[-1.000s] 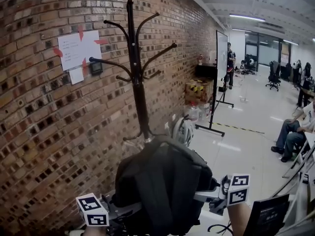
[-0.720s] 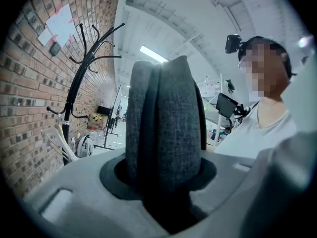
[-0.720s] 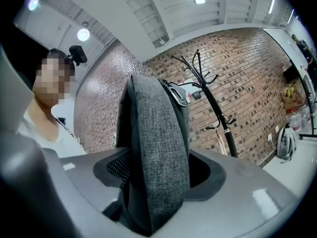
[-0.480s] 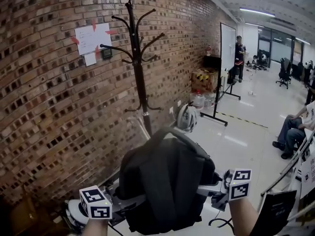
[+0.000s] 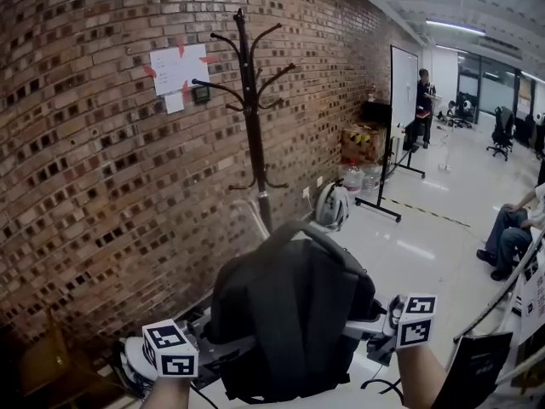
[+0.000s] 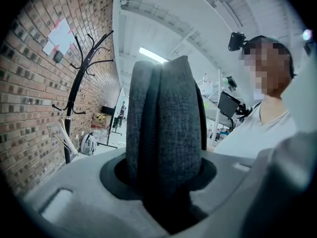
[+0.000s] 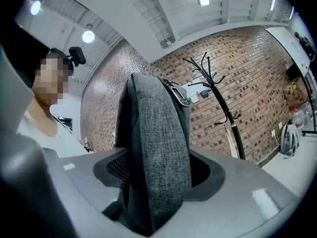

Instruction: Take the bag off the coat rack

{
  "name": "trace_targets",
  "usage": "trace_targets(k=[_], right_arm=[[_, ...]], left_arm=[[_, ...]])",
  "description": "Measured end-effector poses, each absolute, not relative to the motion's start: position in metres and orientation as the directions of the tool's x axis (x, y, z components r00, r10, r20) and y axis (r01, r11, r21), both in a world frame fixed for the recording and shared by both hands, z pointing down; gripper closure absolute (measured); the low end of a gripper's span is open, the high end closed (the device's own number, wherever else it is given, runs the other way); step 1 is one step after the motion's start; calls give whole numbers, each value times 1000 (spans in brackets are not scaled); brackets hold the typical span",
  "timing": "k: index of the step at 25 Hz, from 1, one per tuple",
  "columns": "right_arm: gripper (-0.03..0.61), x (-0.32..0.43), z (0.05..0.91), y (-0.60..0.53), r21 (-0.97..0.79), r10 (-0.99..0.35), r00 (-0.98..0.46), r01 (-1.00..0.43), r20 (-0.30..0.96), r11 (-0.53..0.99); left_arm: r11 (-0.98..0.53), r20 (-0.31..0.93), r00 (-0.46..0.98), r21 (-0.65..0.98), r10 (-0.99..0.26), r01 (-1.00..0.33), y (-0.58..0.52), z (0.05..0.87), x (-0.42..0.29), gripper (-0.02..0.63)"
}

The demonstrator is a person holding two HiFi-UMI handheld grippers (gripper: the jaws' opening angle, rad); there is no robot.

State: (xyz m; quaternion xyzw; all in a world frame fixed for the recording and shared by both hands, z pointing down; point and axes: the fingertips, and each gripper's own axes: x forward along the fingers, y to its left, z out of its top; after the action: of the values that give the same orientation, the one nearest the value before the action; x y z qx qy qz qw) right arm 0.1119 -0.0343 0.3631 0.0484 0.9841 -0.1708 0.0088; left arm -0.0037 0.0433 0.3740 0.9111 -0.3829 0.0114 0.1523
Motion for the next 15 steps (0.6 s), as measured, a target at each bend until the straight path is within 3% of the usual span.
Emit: trace_targets(k=[15], right_arm=[[302,116,377,-24,-345,113,-993,112,-17,932]], left_arm=[[-637,140,687,280,-713,-718,57,388,3,430]])
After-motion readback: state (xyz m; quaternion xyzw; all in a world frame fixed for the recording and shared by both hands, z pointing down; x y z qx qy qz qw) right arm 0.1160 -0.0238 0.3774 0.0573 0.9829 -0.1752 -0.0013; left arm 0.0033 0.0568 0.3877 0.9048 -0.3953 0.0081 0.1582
